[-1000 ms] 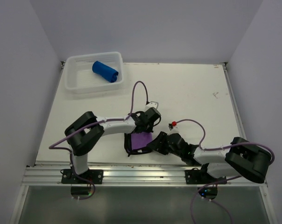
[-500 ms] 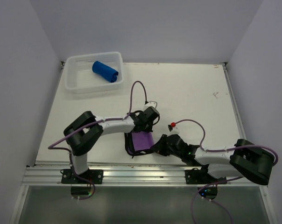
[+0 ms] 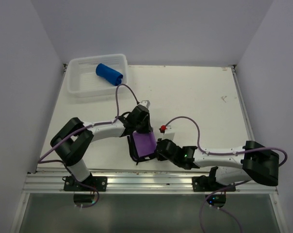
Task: Roll the towels
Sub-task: Roll the towel
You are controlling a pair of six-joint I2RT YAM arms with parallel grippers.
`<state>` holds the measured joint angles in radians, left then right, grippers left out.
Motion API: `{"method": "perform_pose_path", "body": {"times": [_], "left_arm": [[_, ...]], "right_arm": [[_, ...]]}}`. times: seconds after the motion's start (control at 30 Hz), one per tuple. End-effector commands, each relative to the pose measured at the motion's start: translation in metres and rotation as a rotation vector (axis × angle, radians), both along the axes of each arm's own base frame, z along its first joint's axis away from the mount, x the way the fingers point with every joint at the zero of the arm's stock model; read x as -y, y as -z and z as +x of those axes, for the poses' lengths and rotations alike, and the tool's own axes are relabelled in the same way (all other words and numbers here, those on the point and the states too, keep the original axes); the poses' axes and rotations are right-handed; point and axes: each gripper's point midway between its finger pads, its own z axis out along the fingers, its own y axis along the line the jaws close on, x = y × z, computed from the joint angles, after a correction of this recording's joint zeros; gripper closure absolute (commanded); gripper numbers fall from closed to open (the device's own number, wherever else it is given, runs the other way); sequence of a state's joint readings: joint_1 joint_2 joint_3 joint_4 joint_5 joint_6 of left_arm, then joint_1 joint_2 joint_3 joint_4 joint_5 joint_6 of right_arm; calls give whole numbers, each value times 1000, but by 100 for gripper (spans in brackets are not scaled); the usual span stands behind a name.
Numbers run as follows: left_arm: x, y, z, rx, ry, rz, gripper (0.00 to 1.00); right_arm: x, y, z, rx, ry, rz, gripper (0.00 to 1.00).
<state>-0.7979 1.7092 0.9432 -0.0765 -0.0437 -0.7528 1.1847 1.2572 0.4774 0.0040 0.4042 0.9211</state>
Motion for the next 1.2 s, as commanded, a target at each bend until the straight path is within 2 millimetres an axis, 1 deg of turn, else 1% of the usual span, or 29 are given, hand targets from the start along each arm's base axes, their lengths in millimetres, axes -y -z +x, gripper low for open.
{"method": "perform_pose_path", "body": {"times": [0.0, 0.03, 0.07, 0.1, 0.13, 0.17, 0.2, 0.27, 0.3, 0.37, 0.43, 0.47, 0.53, 0.6, 0.63, 0.67, 0.7, 0.73, 0.77, 0.83, 0.87, 1.0, 1.1, 1.13, 1.17], "left_arm": [[7, -42, 29, 109, -56, -196, 100], [8, -44, 28, 103, -45, -221, 100], [8, -49, 31, 116, -34, -247, 100], [6, -49, 32, 118, -41, -248, 100], [4, -49, 33, 121, -44, -250, 100], [4, -50, 33, 124, -44, -257, 100], [4, -50, 34, 123, -42, -261, 100], [4, -51, 35, 124, -44, -273, 100], [4, -50, 35, 125, -43, -275, 100], [3, -49, 36, 127, -49, -284, 100], [4, -49, 36, 126, -43, -302, 100], [6, -52, 38, 132, -41, -324, 100], [6, -50, 36, 130, -39, -339, 100], [10, -53, 35, 144, -19, -380, 100], [12, -57, 34, 162, -1, -403, 100], [14, -66, 36, 196, 7, -436, 100], [10, -60, 32, 191, 5, -432, 100], [9, -60, 31, 195, 7, -433, 100], [5, -57, 30, 193, 2, -422, 100], [1, -52, 28, 181, -7, -399, 100], [-6, -44, 27, 169, -20, -362, 100], [-21, -24, 21, 138, -45, -281, 100], [-31, -14, 16, 128, -61, -243, 100], [-35, -12, 14, 131, -71, -231, 100], [-38, -11, 14, 131, -78, -224, 100]], "right_arm": [[13, 0, 0, 68, -40, -242, 100], [7, -8, -3, 79, -61, -276, 100], [9, -3, -2, 88, -65, -335, 100], [11, -2, -7, 90, -87, -385, 100], [4, -8, -4, 104, -86, -394, 100], [4, -2, -5, 101, -94, -438, 100], [0, -5, -6, 104, -109, -463, 100], [-2, -6, -7, 116, -117, -498, 100], [-1, -2, -6, 123, -119, -531, 100], [-1, -7, -4, 136, -115, -570, 100], [5, -9, -1, 165, -97, -650, 100], [7, -10, -1, 171, -93, -670, 100], [4, -10, -2, 186, -109, -706, 100], [0, -11, -3, 199, -127, -732, 100], [-2, -14, -3, 223, -139, -778, 100], [-2, -14, -4, 231, -146, -806, 100], [-3, -14, -4, 237, -162, -831, 100], [-7, -17, -7, 242, -179, -848, 100], [-8, -11, -8, 241, -195, -879, 100], [-15, -11, -10, 250, -230, -915, 100], [-15, -6, -11, 247, -243, -947, 100], [-21, -1, -14, 249, -289, -1022, 100], [-23, 4, -16, 256, -315, -1083, 100], [-23, 9, -18, 256, -328, -1113, 100], [-24, 7, -18, 256, -329, -1113, 100]]}}
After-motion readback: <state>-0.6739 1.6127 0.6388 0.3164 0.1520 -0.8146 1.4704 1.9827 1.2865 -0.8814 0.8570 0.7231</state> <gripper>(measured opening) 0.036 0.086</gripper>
